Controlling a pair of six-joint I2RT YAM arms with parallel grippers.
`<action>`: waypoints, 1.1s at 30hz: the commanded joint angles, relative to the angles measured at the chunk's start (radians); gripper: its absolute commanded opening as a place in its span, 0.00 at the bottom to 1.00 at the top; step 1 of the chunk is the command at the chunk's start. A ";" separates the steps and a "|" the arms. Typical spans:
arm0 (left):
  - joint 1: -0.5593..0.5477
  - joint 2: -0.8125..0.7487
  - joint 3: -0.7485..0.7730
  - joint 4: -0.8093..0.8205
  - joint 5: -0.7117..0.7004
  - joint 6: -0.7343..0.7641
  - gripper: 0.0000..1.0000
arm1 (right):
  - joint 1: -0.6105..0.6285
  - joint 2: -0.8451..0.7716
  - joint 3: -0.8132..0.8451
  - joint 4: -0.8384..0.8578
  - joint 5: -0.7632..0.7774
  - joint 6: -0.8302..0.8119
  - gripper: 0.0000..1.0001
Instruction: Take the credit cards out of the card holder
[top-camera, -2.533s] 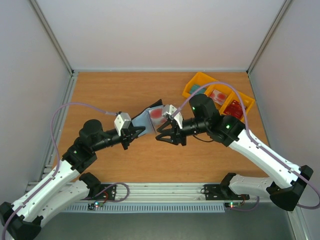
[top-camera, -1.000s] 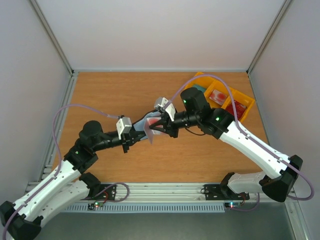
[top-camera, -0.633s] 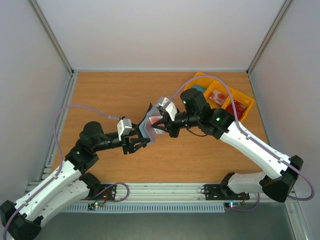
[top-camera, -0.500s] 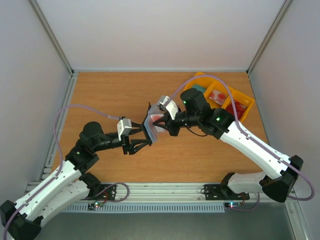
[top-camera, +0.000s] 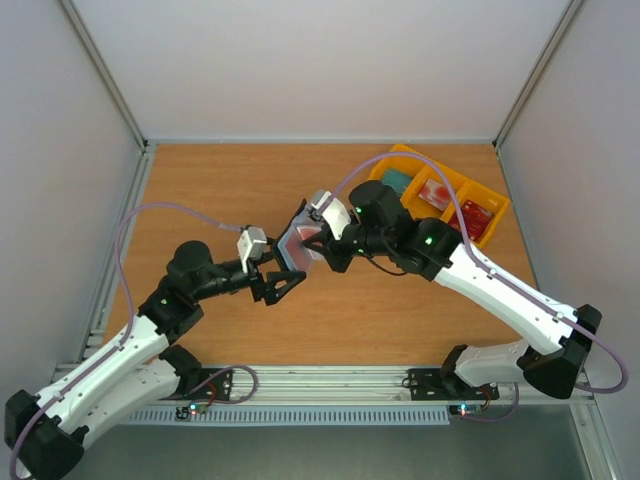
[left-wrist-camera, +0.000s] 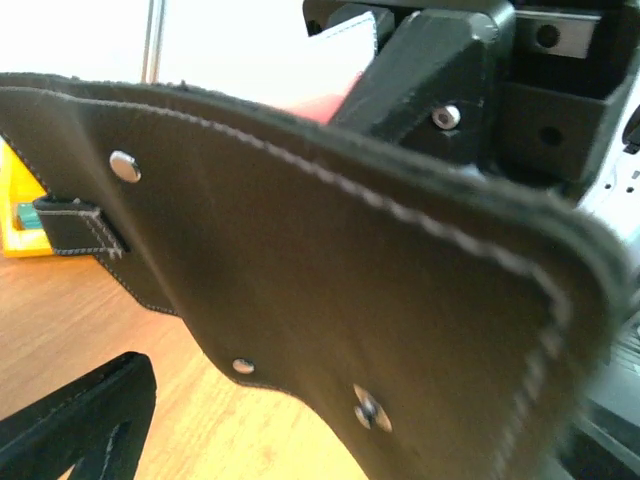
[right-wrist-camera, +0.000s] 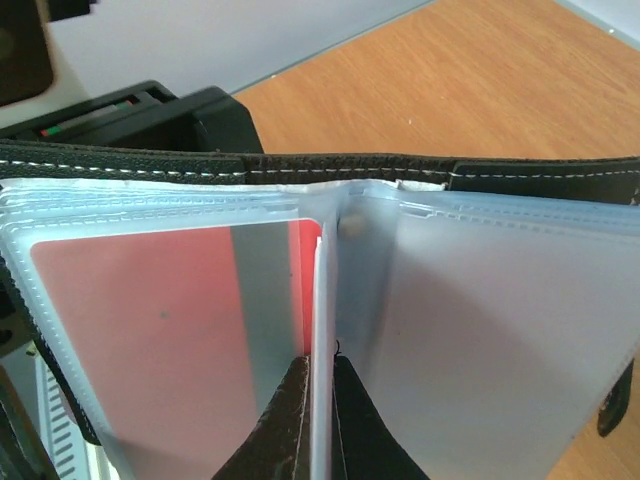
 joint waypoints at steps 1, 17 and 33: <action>0.001 0.002 -0.017 0.093 -0.048 -0.098 0.86 | 0.028 0.027 0.050 0.016 0.042 0.003 0.01; 0.032 -0.035 -0.033 0.093 0.052 -0.103 0.00 | -0.046 -0.085 0.005 -0.088 -0.142 -0.115 0.04; 0.039 -0.022 -0.022 -0.049 -0.150 -0.067 0.00 | -0.132 -0.109 0.067 -0.125 -0.345 -0.073 0.39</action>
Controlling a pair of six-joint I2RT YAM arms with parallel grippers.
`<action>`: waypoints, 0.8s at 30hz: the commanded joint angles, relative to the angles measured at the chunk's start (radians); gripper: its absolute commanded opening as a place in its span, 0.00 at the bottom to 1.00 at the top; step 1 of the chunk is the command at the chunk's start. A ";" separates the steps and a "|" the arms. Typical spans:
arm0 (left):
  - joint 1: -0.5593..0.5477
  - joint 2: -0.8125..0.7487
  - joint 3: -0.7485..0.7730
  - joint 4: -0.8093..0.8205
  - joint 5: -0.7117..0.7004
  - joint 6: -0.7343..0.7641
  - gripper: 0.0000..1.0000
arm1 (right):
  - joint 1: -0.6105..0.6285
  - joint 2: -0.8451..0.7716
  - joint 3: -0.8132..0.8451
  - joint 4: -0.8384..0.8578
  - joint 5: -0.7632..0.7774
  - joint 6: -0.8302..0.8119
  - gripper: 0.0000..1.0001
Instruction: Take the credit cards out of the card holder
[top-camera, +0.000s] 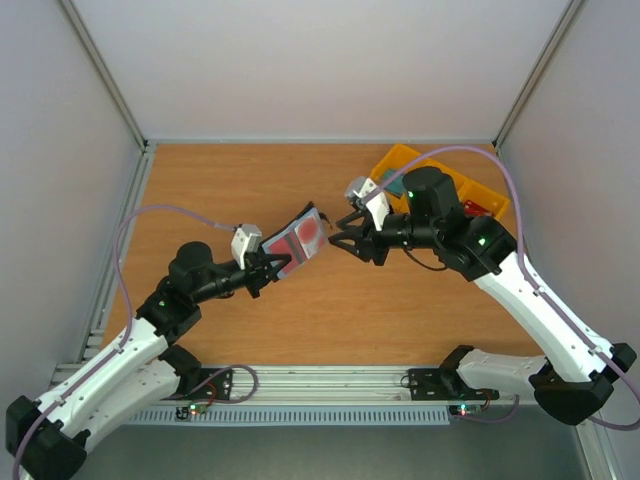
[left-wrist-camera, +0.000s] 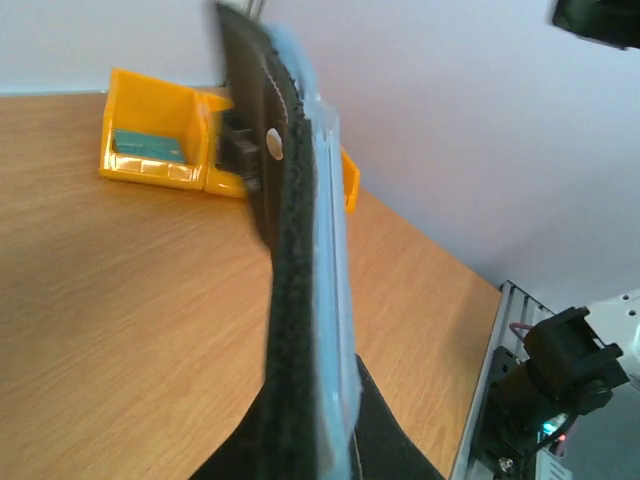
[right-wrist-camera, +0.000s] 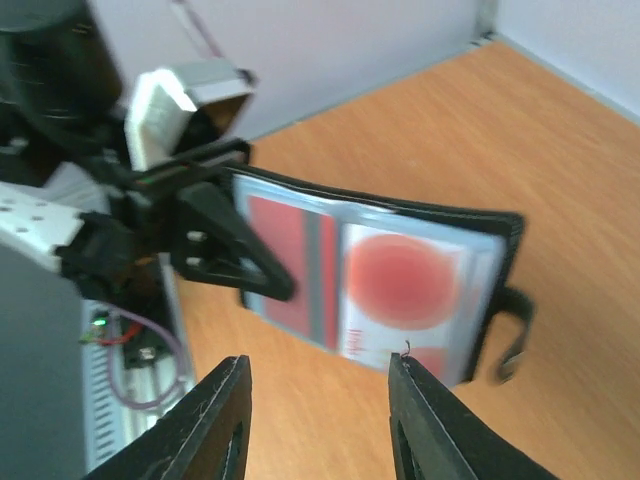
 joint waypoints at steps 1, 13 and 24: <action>0.006 -0.002 -0.005 0.086 0.019 0.013 0.00 | 0.080 0.047 0.023 -0.005 -0.179 -0.007 0.41; 0.007 -0.018 -0.002 0.205 0.337 0.180 0.00 | -0.033 0.019 -0.039 0.008 -0.139 -0.079 0.98; 0.008 0.005 0.033 0.202 0.421 0.285 0.00 | -0.089 0.105 -0.033 -0.011 -0.359 -0.157 0.99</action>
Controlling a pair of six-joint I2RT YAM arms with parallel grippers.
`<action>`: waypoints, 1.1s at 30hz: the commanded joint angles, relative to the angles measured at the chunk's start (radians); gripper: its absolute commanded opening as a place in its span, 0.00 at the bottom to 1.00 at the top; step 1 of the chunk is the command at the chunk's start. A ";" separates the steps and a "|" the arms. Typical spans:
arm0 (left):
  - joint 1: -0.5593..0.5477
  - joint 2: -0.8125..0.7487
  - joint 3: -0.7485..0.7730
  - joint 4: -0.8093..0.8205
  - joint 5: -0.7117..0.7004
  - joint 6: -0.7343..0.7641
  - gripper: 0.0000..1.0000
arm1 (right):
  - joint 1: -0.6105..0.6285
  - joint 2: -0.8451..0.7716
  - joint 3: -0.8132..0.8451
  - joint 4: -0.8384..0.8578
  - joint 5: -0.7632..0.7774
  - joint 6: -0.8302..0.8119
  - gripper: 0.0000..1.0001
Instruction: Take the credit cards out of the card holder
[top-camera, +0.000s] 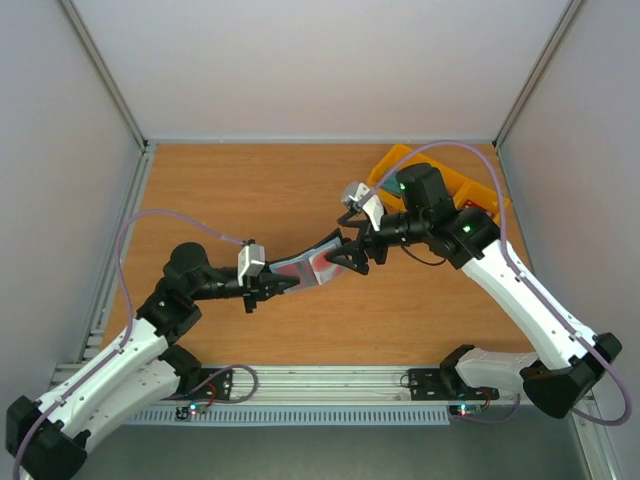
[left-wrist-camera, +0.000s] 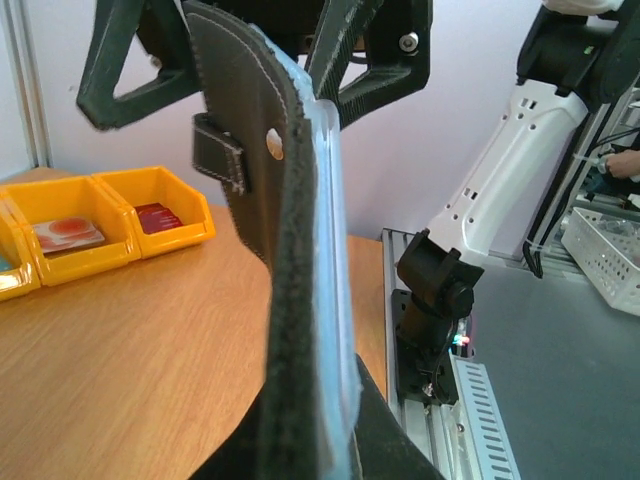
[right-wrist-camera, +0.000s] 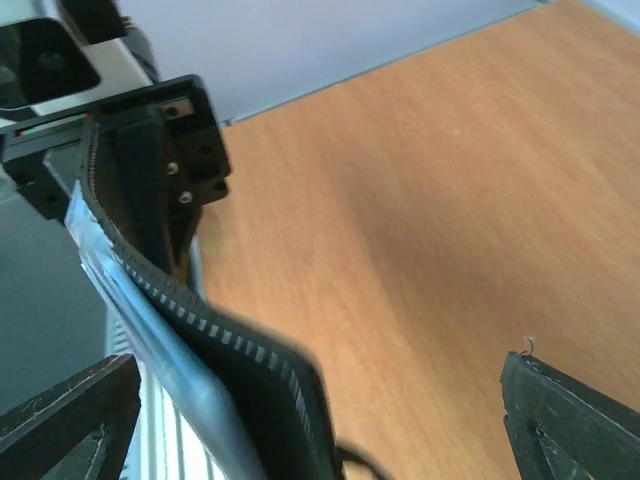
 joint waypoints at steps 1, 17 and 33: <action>0.003 0.006 0.042 0.082 0.045 0.049 0.00 | -0.004 0.071 0.014 -0.007 -0.213 -0.050 0.98; 0.004 0.010 0.028 0.067 -0.032 -0.071 0.07 | -0.007 0.037 -0.099 0.054 -0.386 0.038 0.01; 0.049 -0.047 0.045 0.029 0.069 0.062 0.18 | -0.074 -0.025 -0.046 0.050 -0.455 0.042 0.01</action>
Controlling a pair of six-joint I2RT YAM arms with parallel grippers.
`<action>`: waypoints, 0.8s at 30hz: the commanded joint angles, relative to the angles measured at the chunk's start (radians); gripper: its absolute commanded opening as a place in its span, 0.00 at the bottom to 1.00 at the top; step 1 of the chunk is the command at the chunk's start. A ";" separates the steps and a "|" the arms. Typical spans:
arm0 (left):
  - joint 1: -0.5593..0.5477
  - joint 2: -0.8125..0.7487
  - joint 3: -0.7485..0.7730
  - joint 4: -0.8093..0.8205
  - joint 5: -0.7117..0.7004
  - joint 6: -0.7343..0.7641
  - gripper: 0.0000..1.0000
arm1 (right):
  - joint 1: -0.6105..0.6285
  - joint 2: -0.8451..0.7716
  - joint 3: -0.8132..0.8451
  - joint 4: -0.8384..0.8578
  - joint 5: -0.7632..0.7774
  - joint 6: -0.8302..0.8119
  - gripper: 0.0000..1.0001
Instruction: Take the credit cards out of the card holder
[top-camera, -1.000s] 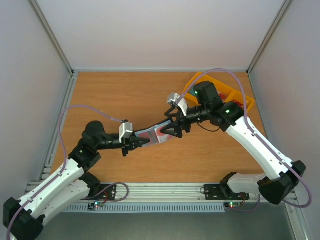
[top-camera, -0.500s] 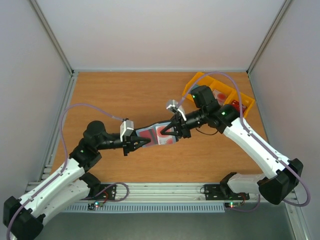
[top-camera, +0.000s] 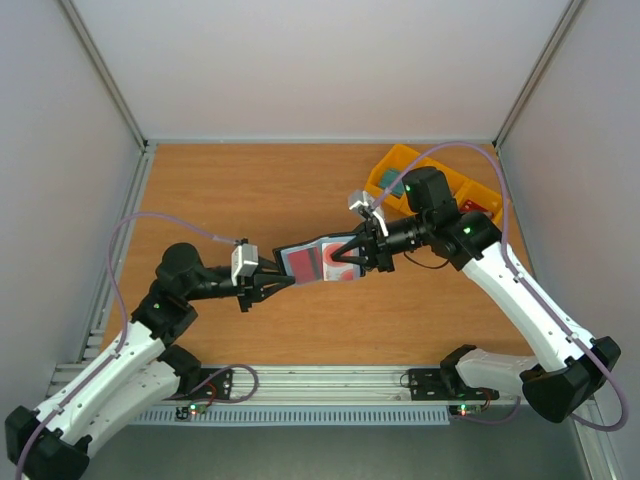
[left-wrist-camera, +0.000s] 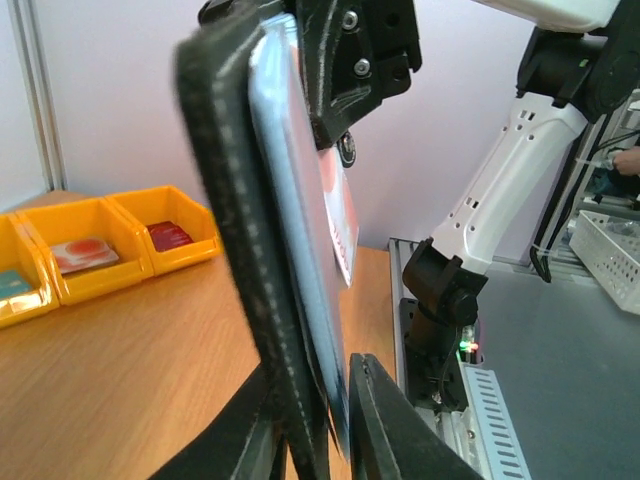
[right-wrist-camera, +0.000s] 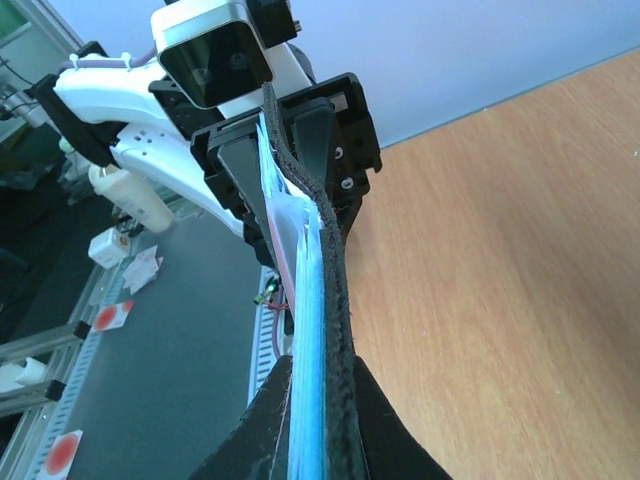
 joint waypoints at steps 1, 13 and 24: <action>0.010 -0.014 0.040 0.038 0.053 0.055 0.15 | -0.006 -0.014 0.041 -0.001 -0.068 -0.005 0.01; 0.041 -0.017 0.057 0.034 0.153 0.119 0.17 | -0.042 0.017 0.092 -0.087 -0.145 -0.057 0.01; 0.012 0.012 0.069 0.078 0.071 0.038 0.33 | -0.031 0.014 0.052 -0.006 -0.130 0.019 0.01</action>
